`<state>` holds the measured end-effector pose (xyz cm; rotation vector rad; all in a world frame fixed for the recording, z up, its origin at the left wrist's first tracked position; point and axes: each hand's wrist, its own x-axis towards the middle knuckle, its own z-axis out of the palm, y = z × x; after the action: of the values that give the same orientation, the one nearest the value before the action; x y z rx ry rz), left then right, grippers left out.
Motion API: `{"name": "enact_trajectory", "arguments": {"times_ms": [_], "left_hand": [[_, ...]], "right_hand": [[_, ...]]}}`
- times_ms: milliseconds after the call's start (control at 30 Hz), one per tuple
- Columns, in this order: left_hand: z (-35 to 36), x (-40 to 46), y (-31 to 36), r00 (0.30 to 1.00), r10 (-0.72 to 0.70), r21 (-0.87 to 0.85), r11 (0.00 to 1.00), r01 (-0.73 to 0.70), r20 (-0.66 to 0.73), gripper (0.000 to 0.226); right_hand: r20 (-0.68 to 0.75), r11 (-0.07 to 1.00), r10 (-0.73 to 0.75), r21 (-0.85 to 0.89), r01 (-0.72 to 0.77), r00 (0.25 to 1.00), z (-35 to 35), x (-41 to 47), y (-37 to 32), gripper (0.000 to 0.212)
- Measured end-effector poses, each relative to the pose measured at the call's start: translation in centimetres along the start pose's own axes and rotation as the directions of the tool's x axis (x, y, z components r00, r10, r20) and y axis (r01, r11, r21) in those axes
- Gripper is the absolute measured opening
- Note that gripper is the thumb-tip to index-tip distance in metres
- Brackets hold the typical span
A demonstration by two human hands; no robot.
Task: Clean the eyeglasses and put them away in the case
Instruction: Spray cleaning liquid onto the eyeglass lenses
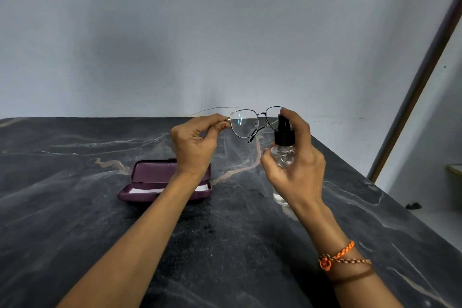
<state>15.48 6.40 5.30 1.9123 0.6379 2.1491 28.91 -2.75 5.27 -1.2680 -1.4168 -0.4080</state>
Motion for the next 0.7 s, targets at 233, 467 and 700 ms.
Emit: {"name": "enact_trajectory", "arguments": {"times_ms": [233,467,700], "left_hand": [[-0.12,0.01,-0.09,1.0,-0.006,-0.002,1.0,0.006,0.012,0.018],[-0.07,-0.05,-0.18,1.0,-0.002,-0.012,1.0,0.002,0.019,0.02],[-0.1,-0.1,-0.18,1.0,-0.003,-0.006,1.0,0.003,0.029,0.019]], "right_hand": [[-0.028,0.999,-0.04,-0.021,0.04,0.999,0.05,-0.09,-0.42,0.055],[-0.095,0.999,-0.031,0.042,0.035,0.995,0.14,-0.05,-0.35,0.062],[-0.058,0.999,-0.042,0.021,0.044,0.997,0.03,-0.03,-0.13,0.058]]}}
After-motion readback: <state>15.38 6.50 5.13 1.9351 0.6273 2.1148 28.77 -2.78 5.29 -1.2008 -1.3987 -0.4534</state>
